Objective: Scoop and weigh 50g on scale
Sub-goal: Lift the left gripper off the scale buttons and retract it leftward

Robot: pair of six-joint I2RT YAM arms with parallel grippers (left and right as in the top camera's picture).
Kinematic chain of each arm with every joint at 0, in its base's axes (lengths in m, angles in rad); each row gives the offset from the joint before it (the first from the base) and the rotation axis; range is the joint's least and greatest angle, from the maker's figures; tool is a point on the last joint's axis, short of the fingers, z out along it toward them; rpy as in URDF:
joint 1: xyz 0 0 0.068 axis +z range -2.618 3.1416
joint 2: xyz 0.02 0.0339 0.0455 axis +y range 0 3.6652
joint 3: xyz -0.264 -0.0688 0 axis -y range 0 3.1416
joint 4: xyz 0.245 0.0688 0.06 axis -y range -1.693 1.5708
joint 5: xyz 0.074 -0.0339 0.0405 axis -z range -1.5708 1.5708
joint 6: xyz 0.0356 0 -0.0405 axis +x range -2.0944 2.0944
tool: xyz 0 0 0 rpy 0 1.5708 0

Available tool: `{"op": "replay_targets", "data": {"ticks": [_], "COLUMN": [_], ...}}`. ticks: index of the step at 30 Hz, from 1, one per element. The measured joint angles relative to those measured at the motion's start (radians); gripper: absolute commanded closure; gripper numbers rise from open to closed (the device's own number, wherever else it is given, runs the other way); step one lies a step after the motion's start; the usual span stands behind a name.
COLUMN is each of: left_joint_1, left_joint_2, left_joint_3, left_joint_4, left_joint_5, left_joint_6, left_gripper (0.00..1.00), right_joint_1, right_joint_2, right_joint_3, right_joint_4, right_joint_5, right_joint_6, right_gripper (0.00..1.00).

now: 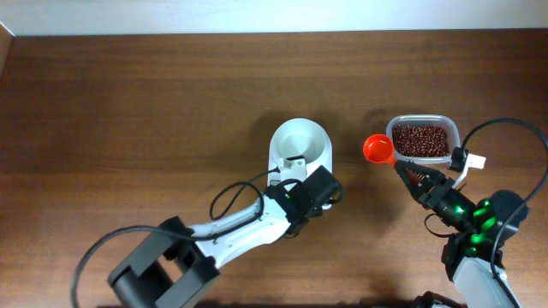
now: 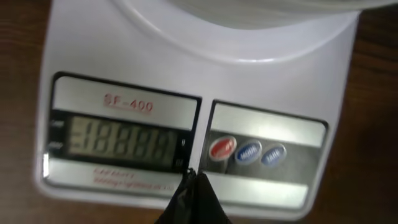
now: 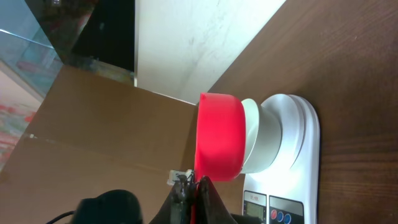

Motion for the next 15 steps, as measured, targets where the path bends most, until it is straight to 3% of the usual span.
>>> {"op": "replay_targets", "data": {"ticks": [5, 12, 14, 15], "left_joint_1": [0.0, 0.0, 0.002, 0.007], "left_joint_2": [-0.12, -0.365, -0.398, -0.409], "left_joint_3": [0.0, 0.0, 0.0, 0.0], "left_joint_4": [-0.08, -0.132, -0.192, -0.23], "left_joint_5": [0.011, 0.011, 0.01, 0.009], "left_joint_6": [0.045, 0.365, 0.468, 0.515], "left_gripper": [1.0, 0.91, 0.8, 0.62], "right_joint_1": [0.0, 0.0, 0.0, 0.0], "right_joint_2": [0.0, 0.0, 0.0, 0.0], "right_joint_3": [0.0, 0.0, 0.0, 0.0], "right_joint_4": [0.0, 0.0, 0.0, 0.0], "right_joint_5": [0.0, 0.03, 0.045, 0.05], "right_joint_6": [0.0, -0.001, 0.0, 0.0], "right_gripper": [0.96, 0.96, 0.96, 0.96]}}
